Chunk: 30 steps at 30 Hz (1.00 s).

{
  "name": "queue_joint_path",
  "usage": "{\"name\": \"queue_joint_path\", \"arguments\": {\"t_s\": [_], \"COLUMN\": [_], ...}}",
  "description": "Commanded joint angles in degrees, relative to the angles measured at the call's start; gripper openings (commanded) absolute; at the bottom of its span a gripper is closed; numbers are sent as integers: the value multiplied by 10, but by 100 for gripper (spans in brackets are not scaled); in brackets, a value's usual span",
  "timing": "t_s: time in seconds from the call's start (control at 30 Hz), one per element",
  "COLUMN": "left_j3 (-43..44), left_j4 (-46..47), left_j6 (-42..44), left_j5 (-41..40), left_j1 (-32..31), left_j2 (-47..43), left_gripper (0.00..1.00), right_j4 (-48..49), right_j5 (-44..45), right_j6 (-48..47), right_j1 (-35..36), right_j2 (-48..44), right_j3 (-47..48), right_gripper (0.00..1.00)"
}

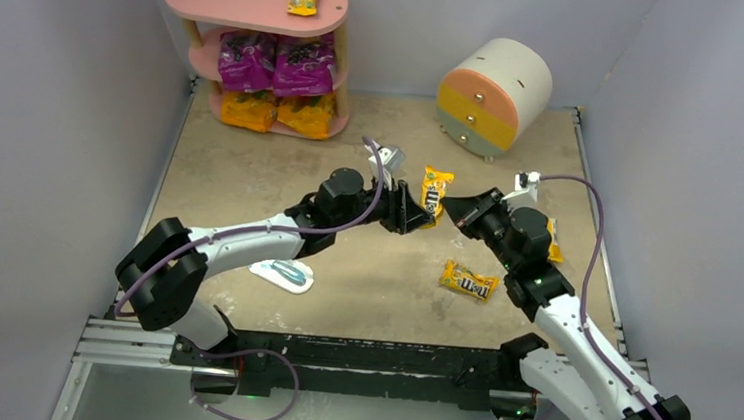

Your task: Place and organize the candy bags onto the shelf

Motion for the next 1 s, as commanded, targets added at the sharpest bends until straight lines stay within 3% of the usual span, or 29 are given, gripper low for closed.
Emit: {"name": "queue_joint_path", "arguments": {"t_s": [0.0, 0.17, 0.2, 0.23, 0.33, 0.37, 0.47, 0.53, 0.7, 0.83, 0.97], "left_j3": [36, 54, 58, 61, 86, 99, 138, 171, 298, 428, 564], "left_j4": [13, -10, -20, -33, -98, -127, -203, -266, -366, -420, -483], "left_j6": [26, 49, 57, 67, 120, 147, 193, 218, 313, 374, 382], "left_j5": [-14, -18, -23, -29, -95, -118, -123, -99, -160, -234, -115], "left_j1": [-3, -4, -3, -3, -2, 1, 36, 108, 220, 278, 409], "left_j2": [0, -1, -4, -11, -53, -67, -104, -123, -164, -131, -32], "left_gripper": [35, 0, 0, 0, 0, 0, 0, 0, 0, 0, 0], "right_j4": [19, 29, 28, 23, -3, -24, -130, -193, -251, -267, -271], "right_j5": [-13, -24, -24, -23, -8, 10, 55, 102, 201, 227, 232], "right_j6": [13, 21, 21, 19, -16, -31, -75, -104, -146, -175, -177], "right_j1": [1, 1, 1, 1, 1, 1, 1, 1, 1, 1, 1], "right_j2": [-12, -7, -7, -8, -10, -9, -6, -7, -22, -26, -17], "right_j3": [18, 15, 15, 17, 32, 43, 85, 105, 115, 113, 114], "right_gripper": [0, 0, 0, 9, 58, 69, 85, 94, 99, 99, 99]}}
